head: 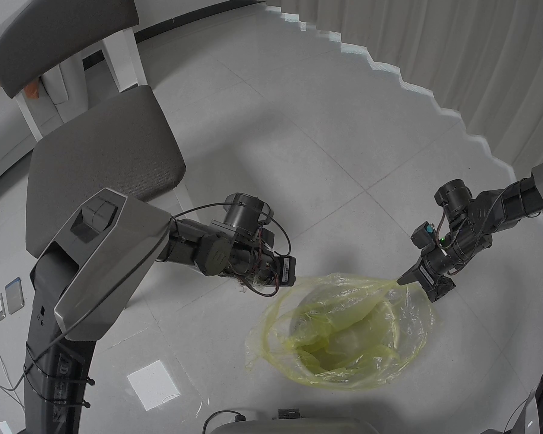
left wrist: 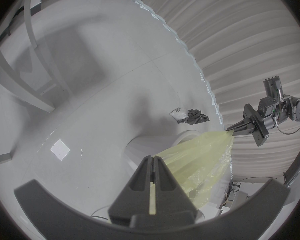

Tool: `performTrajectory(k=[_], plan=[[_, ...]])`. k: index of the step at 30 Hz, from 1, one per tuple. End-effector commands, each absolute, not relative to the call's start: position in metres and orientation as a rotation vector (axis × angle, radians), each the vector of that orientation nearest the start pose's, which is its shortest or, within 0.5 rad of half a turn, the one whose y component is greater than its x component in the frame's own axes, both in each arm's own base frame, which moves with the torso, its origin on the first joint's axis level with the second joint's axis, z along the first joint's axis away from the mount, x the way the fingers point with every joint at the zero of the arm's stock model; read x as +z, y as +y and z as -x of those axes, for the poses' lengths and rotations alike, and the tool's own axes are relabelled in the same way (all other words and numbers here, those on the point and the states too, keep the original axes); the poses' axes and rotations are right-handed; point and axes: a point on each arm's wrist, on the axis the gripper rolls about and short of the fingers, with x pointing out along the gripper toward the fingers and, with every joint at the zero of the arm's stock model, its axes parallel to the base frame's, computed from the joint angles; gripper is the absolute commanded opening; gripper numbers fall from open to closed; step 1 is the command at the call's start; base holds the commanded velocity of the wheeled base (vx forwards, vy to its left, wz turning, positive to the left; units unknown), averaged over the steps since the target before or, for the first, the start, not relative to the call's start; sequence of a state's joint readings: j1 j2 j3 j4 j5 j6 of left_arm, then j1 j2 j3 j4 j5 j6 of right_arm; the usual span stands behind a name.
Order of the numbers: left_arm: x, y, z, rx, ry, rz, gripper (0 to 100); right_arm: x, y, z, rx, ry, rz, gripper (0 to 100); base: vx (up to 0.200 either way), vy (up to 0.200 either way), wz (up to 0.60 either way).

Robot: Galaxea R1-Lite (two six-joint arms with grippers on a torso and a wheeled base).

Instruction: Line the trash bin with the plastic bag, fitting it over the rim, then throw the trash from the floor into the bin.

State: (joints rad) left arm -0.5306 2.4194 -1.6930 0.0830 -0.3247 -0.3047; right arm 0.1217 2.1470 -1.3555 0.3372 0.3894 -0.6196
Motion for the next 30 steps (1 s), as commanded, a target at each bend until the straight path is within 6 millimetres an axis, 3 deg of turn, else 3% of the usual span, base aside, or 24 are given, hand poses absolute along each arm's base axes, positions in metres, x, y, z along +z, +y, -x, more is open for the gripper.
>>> performTrajectory(k=[1,12,30], plan=[[0.065,-0.244,-0.414,-0.663,0.928,0.196,0,0.08,0.056,-0.389,0.783,0.95,0.385,0,0.0,0.0,0.0],[0.064,-0.231,-0.434,-0.632,0.894,0.216,0,0.066,0.06,-0.411,0.78,0.93,0.39,0,0.0,0.0,0.0],[0.038,-0.238,-0.449,-0.631,0.922,0.22,0,0.037,0.052,-0.424,0.764,0.962,0.371,0,0.0,0.0,0.0]])
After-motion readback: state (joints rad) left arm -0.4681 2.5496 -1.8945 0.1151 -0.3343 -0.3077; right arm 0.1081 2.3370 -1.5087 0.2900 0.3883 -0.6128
